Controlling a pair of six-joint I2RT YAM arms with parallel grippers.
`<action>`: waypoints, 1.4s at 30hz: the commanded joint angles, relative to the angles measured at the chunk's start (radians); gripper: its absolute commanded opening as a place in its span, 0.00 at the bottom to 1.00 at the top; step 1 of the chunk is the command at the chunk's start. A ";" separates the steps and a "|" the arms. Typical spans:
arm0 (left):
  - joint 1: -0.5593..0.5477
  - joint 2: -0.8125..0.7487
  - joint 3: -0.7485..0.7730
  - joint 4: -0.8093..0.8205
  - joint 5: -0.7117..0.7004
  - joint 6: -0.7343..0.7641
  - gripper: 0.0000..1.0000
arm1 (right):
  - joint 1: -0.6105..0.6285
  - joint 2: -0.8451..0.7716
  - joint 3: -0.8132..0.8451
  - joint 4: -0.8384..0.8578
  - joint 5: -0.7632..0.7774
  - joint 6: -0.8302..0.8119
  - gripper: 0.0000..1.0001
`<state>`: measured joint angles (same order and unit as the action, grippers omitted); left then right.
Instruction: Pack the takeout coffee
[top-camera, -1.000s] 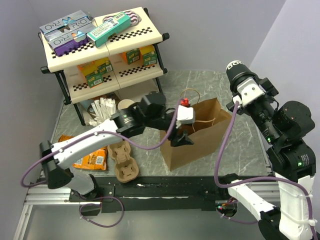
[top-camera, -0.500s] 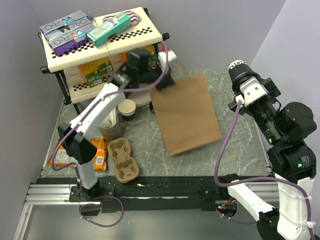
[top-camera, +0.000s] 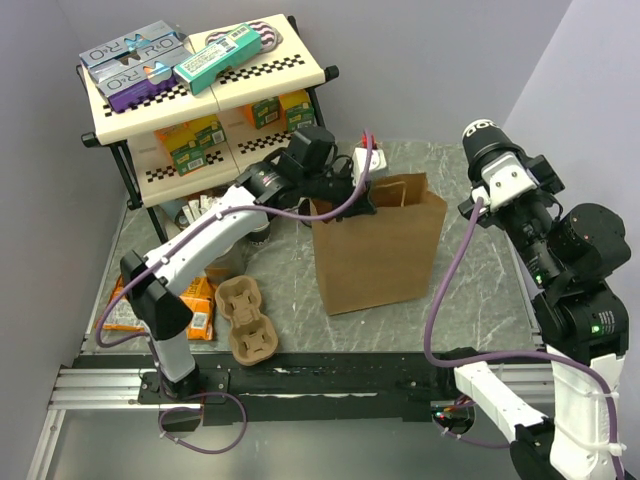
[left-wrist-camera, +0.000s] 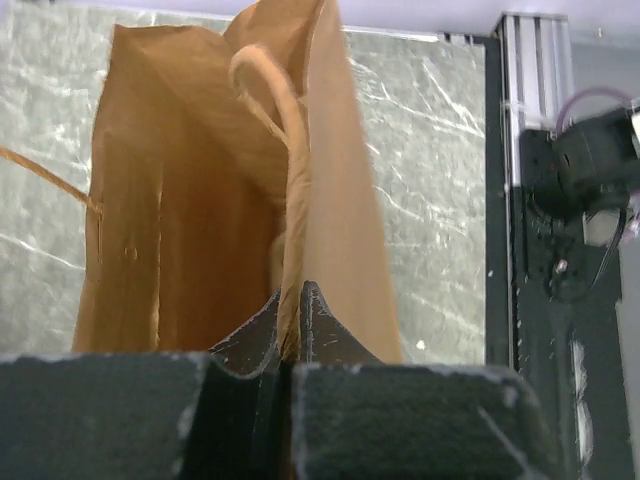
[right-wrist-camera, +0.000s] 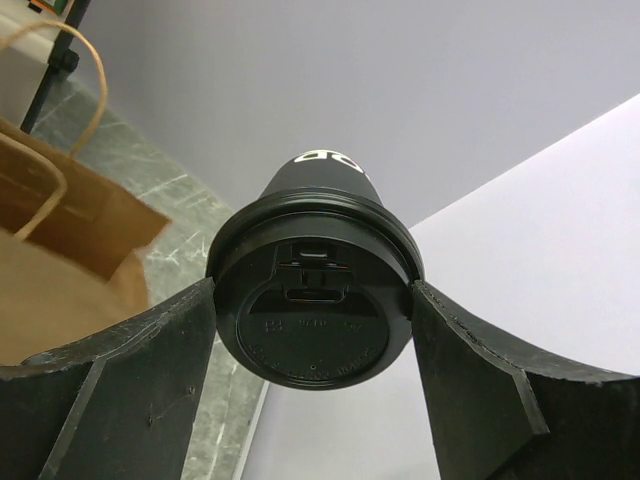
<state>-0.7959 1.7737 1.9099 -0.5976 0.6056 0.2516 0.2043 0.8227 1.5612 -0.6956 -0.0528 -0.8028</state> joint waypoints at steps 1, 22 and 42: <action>-0.037 -0.095 0.003 -0.060 0.003 0.126 0.04 | -0.014 -0.013 -0.013 0.045 0.018 0.022 0.00; 0.066 -0.192 -0.006 0.015 -0.010 0.086 0.87 | -0.065 0.042 0.022 0.067 -0.004 0.070 0.00; 0.089 0.029 0.127 -0.070 0.195 0.094 0.01 | -0.089 0.075 0.028 0.073 -0.025 0.083 0.00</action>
<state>-0.7147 1.8095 1.9305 -0.6464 0.6708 0.3317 0.1272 0.8944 1.5593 -0.6727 -0.0811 -0.7479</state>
